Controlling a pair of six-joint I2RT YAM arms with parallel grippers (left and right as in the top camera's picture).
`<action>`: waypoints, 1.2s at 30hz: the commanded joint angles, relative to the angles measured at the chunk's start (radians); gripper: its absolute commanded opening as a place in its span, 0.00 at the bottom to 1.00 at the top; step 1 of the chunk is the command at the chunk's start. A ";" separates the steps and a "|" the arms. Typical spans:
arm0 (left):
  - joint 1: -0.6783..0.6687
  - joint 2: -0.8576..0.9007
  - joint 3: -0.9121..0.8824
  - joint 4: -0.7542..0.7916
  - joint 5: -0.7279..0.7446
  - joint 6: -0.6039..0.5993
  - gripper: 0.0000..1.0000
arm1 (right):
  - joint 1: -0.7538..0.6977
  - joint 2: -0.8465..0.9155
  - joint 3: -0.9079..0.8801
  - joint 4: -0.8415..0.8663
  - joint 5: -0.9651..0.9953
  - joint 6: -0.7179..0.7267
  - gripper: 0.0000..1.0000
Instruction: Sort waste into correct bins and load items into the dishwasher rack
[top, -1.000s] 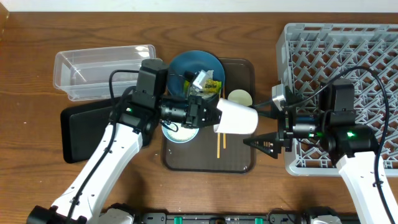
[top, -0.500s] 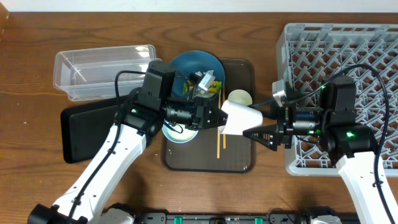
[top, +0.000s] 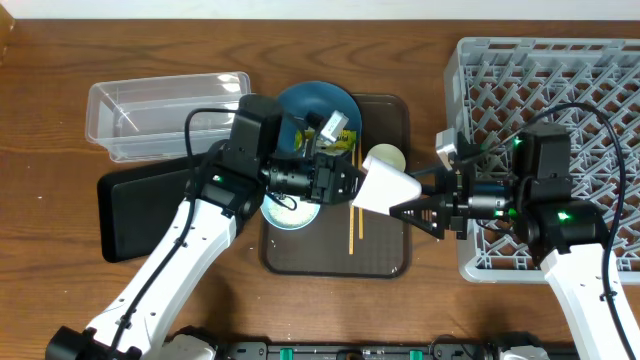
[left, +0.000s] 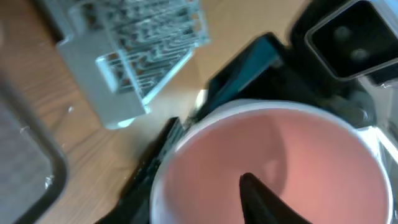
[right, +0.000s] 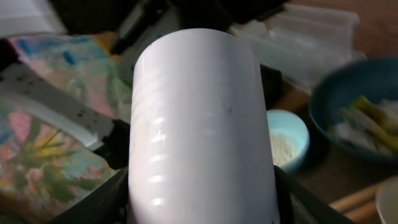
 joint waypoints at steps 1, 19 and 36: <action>-0.002 -0.005 0.018 -0.105 -0.165 0.139 0.47 | 0.008 0.000 0.010 -0.031 0.246 0.079 0.29; 0.180 -0.274 0.018 -0.679 -1.113 0.254 0.48 | -0.254 -0.008 0.319 -0.498 1.057 0.271 0.01; 0.223 -0.331 0.018 -0.719 -1.126 0.253 0.48 | -0.709 0.301 0.503 -0.499 1.395 0.461 0.01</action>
